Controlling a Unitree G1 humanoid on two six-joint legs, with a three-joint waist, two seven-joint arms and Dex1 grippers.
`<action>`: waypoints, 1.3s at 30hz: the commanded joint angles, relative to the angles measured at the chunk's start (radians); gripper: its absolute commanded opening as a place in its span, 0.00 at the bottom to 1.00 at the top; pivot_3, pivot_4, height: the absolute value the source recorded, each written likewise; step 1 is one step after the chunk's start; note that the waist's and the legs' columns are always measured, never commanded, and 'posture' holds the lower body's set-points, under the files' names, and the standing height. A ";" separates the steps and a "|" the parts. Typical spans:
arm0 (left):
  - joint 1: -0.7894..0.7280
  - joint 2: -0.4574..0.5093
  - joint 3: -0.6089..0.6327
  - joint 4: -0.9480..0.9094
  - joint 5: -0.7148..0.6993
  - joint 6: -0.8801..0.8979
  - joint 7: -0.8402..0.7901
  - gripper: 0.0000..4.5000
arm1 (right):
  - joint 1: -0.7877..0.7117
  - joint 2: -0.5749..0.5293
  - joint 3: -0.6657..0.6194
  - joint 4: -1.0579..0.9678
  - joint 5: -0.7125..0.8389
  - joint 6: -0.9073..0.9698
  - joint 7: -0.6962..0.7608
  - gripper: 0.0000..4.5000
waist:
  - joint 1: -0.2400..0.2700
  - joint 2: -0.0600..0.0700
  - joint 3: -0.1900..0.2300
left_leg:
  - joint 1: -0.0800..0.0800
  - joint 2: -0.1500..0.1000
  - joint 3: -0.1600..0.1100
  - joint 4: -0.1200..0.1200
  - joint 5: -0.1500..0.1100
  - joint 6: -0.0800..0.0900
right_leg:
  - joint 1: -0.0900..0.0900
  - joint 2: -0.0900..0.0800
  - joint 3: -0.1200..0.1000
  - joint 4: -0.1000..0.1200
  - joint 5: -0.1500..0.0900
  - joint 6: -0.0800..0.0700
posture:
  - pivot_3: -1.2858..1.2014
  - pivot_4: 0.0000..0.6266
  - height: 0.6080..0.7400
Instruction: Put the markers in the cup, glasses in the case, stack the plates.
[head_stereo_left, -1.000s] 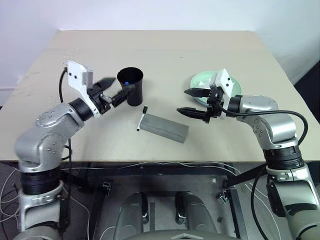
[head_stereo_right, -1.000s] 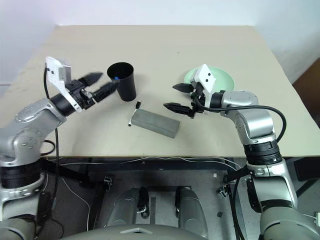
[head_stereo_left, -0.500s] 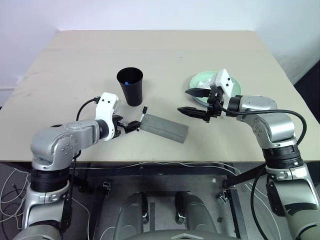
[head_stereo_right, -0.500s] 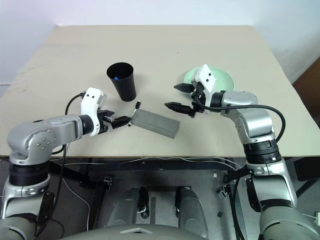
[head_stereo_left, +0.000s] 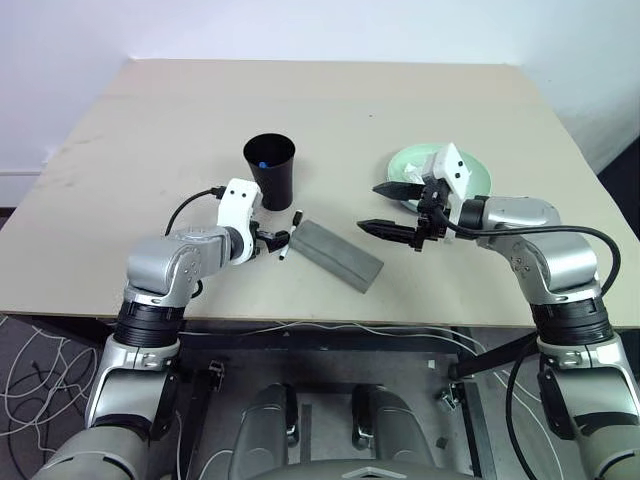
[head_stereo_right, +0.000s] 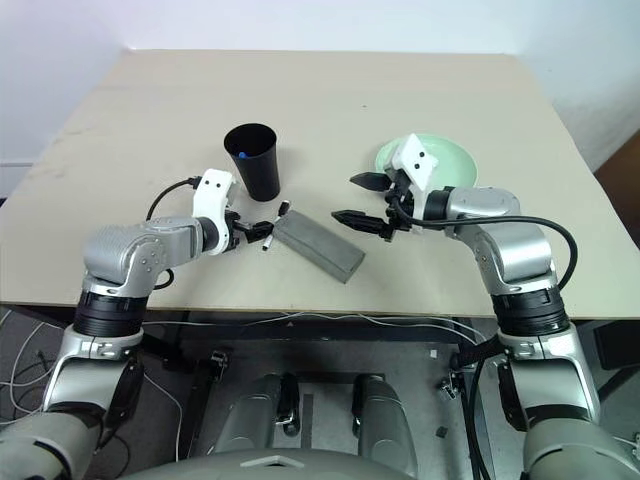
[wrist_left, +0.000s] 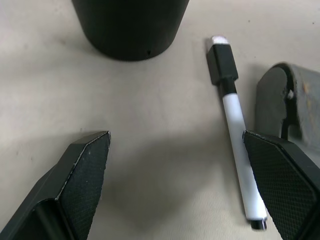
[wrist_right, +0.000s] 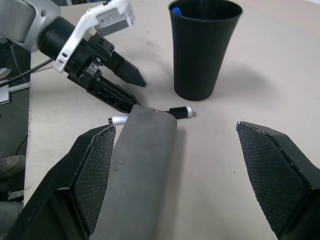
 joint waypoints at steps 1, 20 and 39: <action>-0.004 -0.011 -0.021 -0.005 0.026 -0.022 -0.029 0.98 | 0.000 -0.012 -0.040 -0.048 0.019 -0.006 -0.007 0.91 | 0.001 0.000 0.000 | 0.000 0.000 0.000 0.000 0.000 0.000 | 0.000 0.000 0.000 0.000 0.000 0.000 | 0.52 0.24 0.79; -0.056 -0.029 -0.093 -0.034 0.102 0.054 -0.088 0.65 | -0.017 0.000 -0.030 -0.021 0.000 -0.016 -0.032 0.91 | 0.000 0.000 0.000 | -0.002 -0.001 0.000 0.000 0.000 0.001 | -0.001 0.000 -0.001 -0.002 0.000 0.001 | 0.52 0.24 0.79; 0.005 0.081 -0.139 -0.135 0.170 -0.122 -0.189 0.00 | -0.034 0.019 -0.020 0.004 -0.008 -0.031 -0.035 0.91 | -0.009 0.000 0.000 | -0.002 0.000 0.000 -0.001 0.000 0.001 | -0.002 0.001 0.000 -0.002 0.000 0.000 | 0.52 0.24 0.79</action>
